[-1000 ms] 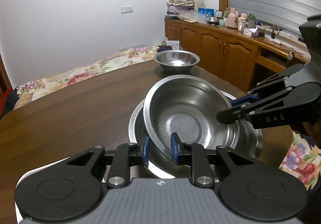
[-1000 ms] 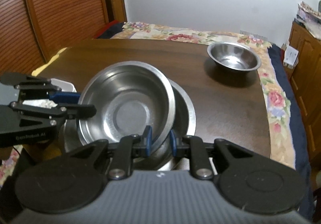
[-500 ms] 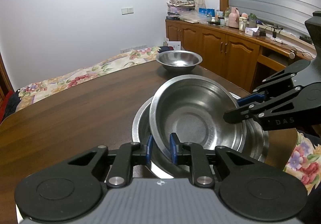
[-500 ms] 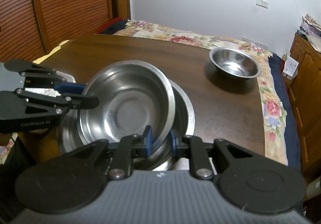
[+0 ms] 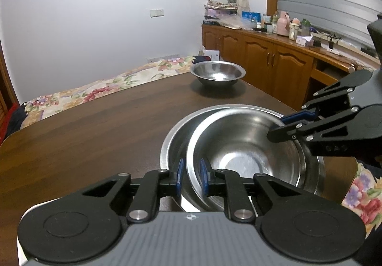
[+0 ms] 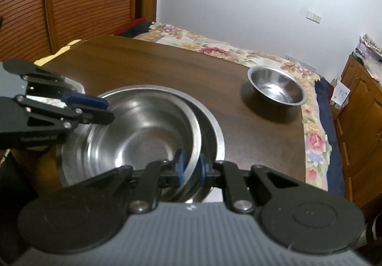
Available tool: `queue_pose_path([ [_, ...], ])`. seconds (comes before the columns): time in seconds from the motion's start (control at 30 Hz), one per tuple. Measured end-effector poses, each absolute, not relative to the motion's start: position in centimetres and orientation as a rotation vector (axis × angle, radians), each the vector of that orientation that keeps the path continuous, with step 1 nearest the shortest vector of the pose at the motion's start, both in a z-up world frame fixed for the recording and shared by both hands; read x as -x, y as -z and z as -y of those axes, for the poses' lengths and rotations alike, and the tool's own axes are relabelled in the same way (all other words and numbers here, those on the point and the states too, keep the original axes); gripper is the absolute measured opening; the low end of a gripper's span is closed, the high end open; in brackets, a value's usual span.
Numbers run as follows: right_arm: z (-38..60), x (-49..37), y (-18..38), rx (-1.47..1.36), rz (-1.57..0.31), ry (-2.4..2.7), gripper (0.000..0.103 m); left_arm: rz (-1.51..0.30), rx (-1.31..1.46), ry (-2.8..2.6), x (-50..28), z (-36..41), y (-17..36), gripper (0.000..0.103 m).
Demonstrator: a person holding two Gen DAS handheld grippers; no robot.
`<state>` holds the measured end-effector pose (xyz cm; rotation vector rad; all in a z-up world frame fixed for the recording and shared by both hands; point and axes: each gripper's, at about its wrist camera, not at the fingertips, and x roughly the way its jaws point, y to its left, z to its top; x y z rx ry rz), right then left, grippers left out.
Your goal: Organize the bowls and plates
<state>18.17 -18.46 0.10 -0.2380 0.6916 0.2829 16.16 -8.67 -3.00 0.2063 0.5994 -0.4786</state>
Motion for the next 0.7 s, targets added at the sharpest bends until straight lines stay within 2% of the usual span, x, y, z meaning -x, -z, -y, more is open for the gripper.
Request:
queue_pose_path([
  [0.3, 18.3, -18.0, 0.9, 0.212, -0.641, -0.249, 0.015, -0.598, -0.202, 0.472, -16.1, 9.1, 3.1, 0.019],
  [0.7, 19.8, -17.2, -0.9, 0.053, -0.546, -0.22, 0.015, -0.573, -0.178, 0.467, -16.1, 8.3, 2.0, 0.019],
])
